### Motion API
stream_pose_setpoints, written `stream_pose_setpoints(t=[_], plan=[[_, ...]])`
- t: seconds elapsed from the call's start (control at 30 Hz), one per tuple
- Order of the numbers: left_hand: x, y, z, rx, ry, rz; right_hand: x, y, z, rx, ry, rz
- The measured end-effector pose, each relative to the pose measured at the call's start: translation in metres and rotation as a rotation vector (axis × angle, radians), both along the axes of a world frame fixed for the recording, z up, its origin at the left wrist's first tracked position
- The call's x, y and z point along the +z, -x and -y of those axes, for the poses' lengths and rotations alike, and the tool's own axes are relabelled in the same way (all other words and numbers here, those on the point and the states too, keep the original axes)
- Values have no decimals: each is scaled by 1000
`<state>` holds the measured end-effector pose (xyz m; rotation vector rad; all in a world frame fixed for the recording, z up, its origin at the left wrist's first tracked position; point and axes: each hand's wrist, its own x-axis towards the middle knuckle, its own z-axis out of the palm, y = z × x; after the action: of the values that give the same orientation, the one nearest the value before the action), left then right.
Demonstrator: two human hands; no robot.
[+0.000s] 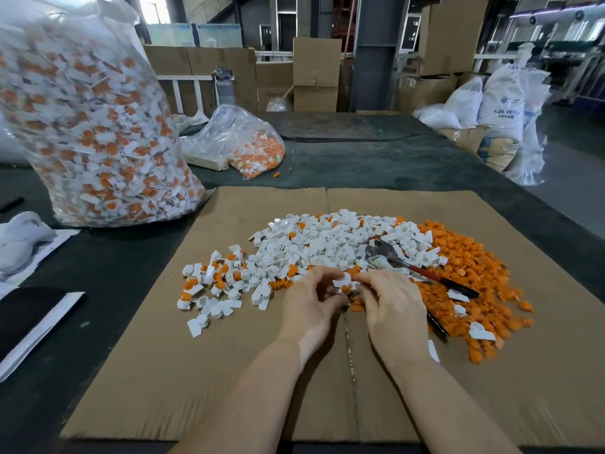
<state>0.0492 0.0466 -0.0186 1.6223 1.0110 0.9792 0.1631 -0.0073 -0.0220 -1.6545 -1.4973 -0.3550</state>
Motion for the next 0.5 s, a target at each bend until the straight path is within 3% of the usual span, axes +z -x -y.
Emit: stream_pose_setpoints(t=[0.33, 0.5], plan=[[0, 0, 1, -13, -3, 19, 0, 1, 1, 51, 20, 16], [-2, 0, 0, -37, -72, -61, 0, 0, 0, 66, 34, 29]])
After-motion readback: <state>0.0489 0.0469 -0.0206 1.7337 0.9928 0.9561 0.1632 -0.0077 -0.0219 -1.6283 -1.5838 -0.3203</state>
